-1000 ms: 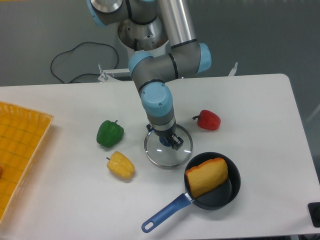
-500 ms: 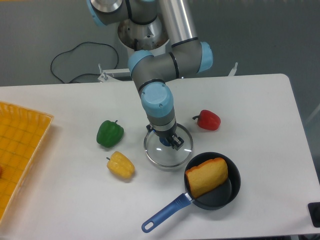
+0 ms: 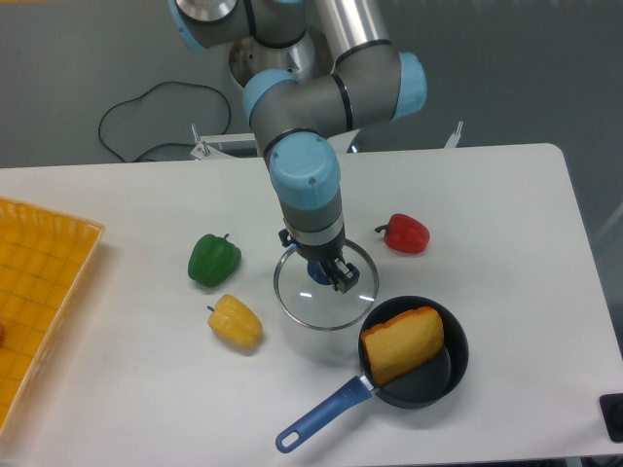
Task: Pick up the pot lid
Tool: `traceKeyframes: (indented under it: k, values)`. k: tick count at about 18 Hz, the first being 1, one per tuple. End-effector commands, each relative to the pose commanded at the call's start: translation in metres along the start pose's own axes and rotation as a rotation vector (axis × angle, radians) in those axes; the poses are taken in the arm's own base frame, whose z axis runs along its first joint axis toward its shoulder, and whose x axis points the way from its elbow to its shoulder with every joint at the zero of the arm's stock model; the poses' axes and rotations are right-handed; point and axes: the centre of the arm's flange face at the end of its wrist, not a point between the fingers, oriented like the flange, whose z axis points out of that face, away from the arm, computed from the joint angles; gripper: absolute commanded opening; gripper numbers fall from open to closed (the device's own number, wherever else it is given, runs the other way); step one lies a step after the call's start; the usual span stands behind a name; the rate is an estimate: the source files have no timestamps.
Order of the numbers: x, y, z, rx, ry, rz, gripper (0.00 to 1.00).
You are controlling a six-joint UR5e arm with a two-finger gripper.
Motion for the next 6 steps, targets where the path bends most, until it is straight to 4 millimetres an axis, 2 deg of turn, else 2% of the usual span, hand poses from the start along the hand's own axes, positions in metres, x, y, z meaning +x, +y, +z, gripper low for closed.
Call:
traceKeyframes:
  k: [6]
  values:
    - [-0.0001,-0.001,-0.0019,-0.001,0.009,0.004,0.29]
